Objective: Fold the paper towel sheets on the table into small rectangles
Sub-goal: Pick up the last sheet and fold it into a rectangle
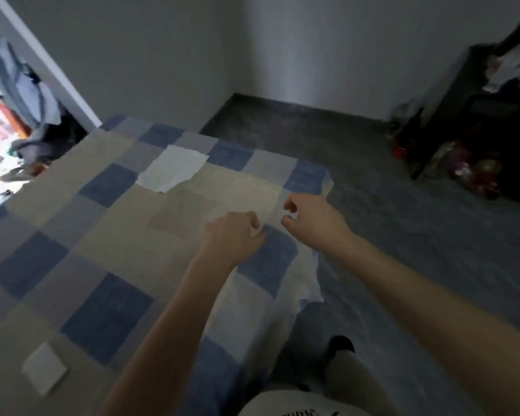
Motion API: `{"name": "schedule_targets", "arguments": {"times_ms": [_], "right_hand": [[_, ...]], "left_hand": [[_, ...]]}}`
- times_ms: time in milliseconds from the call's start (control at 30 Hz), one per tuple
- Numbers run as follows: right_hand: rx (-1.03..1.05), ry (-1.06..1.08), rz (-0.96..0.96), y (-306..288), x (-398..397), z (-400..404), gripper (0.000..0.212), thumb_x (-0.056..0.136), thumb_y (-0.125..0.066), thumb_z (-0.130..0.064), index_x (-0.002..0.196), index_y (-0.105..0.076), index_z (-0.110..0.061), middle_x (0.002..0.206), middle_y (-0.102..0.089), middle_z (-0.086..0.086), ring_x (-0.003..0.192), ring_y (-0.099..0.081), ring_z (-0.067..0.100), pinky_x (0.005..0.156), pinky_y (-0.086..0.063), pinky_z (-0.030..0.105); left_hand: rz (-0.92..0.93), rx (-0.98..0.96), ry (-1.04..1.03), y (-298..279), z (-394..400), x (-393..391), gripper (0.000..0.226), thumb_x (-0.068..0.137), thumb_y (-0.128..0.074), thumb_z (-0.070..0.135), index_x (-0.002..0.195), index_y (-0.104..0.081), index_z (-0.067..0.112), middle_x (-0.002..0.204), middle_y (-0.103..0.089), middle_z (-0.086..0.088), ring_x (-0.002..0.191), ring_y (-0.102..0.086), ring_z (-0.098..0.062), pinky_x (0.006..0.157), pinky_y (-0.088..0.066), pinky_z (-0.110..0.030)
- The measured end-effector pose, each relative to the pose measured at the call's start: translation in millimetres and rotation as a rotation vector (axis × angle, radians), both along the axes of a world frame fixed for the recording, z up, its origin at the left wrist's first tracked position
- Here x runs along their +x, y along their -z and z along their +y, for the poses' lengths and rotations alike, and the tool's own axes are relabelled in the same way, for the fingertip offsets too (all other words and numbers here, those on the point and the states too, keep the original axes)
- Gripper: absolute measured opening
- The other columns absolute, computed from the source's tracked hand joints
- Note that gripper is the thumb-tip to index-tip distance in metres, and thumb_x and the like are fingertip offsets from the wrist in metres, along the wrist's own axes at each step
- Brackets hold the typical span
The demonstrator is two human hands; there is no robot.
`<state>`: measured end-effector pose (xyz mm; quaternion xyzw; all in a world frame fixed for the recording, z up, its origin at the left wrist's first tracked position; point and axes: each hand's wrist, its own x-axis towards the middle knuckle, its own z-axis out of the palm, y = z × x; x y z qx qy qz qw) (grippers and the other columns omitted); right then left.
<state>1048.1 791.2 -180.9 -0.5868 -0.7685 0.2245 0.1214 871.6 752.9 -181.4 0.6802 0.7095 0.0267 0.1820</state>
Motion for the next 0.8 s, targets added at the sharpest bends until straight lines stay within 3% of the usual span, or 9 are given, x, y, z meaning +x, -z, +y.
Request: {"name": "schedule_targets", "arguments": {"times_ms": [167, 367, 800], "right_hand": [[-0.039, -0.227, -0.020, 17, -55, 57, 0.034, 0.083, -0.056, -0.033, 0.114, -0.058, -0.019, 0.113, -0.062, 0.002, 0.100, -0.058, 0.021, 0.081, -0.050, 0.036], [-0.100, -0.422, -0.048, 28, -108, 131, 0.035, 0.086, -0.056, -0.035, 0.118, -0.056, -0.020, 0.112, -0.062, 0.000, 0.096, -0.059, 0.020, 0.080, -0.051, 0.035], [-0.179, -0.694, -0.086, 68, -198, 233, 0.025, 0.085, -0.058, -0.027, 0.099, -0.066, -0.008, 0.090, -0.067, 0.008, 0.080, -0.063, 0.025, 0.075, -0.054, 0.039]], "left_hand": [[-0.045, -0.048, -0.251, 27, 10, -51, 0.025, 0.080, -0.065, 0.047, 0.097, -0.064, 0.028, 0.103, -0.065, 0.002, 0.095, -0.062, -0.020, 0.088, -0.051, -0.040], [-0.064, -0.190, -0.473, 56, 39, -91, 0.029, 0.085, -0.066, 0.039, 0.103, -0.065, 0.016, 0.109, -0.063, -0.009, 0.101, -0.058, -0.025, 0.092, -0.048, -0.037], [-0.033, -0.152, -0.682, 73, 107, -114, 0.030, 0.085, -0.058, 0.044, 0.106, -0.064, 0.024, 0.110, -0.066, -0.001, 0.099, -0.061, -0.023, 0.086, -0.051, -0.040]]}}
